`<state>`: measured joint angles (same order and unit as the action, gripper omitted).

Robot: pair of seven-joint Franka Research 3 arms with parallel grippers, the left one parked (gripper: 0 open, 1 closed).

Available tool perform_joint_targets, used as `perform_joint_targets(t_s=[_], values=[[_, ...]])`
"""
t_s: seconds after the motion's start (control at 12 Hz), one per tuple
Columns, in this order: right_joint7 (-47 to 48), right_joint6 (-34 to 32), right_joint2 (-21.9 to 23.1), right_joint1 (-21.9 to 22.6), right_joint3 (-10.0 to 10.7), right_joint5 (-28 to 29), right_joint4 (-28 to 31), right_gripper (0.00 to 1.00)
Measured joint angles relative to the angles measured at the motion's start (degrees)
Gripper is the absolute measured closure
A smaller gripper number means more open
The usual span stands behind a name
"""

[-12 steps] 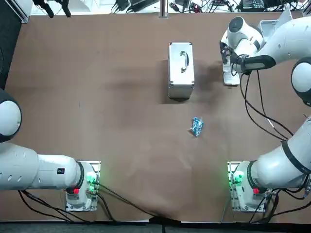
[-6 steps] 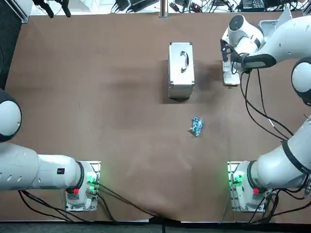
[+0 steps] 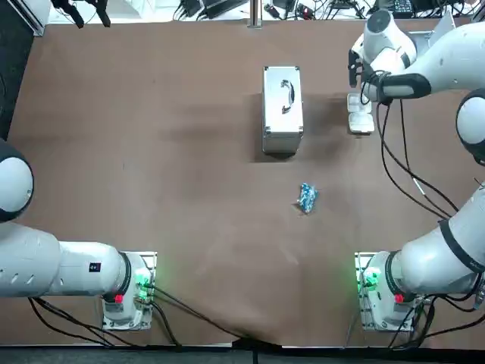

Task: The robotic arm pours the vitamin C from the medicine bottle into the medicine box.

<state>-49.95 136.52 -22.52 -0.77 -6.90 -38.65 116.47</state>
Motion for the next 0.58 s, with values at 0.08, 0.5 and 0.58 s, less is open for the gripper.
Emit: perform_joint_targets(t_s=[0.08,0.5,0.58], values=[[-2.8,0.0,0.3,0.0,0.7,3.9,-0.2,0.57],[-20.6,-0.1,2.9,-1.2,5.6,26.9,-0.3,0.57],[-23.9,-0.1,3.1,-1.8,6.2,32.1,-0.3,0.57]])
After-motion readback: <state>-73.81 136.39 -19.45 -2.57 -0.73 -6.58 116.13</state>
